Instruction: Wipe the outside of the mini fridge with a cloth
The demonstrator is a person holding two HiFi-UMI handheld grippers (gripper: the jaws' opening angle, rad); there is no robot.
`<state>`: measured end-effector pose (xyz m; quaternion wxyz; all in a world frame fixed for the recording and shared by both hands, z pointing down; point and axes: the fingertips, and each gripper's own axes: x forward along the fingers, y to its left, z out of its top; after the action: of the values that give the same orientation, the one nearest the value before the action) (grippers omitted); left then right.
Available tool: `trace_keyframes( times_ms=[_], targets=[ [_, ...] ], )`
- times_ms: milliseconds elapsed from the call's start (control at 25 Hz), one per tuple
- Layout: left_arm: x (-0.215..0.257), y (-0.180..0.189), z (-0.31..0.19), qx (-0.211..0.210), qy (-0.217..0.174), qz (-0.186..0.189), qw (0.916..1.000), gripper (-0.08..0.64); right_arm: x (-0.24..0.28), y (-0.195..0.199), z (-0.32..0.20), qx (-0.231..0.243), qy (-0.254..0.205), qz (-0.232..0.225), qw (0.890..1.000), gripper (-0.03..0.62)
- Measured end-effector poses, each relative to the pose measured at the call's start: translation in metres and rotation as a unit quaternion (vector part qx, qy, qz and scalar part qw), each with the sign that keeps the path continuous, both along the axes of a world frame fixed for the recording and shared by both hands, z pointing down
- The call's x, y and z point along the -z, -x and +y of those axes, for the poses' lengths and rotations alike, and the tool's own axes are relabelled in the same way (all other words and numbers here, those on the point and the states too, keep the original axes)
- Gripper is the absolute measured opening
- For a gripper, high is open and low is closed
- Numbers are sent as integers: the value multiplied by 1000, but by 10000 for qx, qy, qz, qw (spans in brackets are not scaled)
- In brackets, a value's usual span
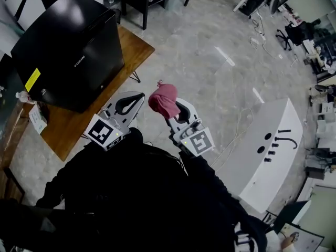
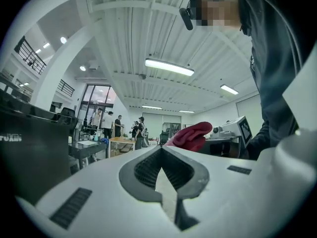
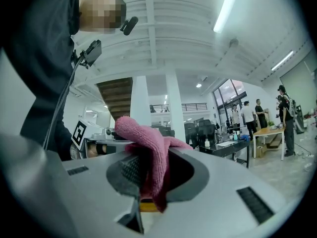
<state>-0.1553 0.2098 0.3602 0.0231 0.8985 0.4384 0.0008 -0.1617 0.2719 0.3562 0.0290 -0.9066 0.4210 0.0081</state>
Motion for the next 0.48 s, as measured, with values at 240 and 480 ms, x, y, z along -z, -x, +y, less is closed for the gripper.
trace_keyframes(
  times_ms=[240, 480],
  targets=[
    [-14, -68, 34, -111, 31, -1, 9999, 2, -12, -64, 30, -65, -65, -93, 9999, 81],
    [-31, -172, 53, 38, 278, 67, 9996, 2, -26, -167, 51, 20, 155, -71, 9999, 81]
  ],
)
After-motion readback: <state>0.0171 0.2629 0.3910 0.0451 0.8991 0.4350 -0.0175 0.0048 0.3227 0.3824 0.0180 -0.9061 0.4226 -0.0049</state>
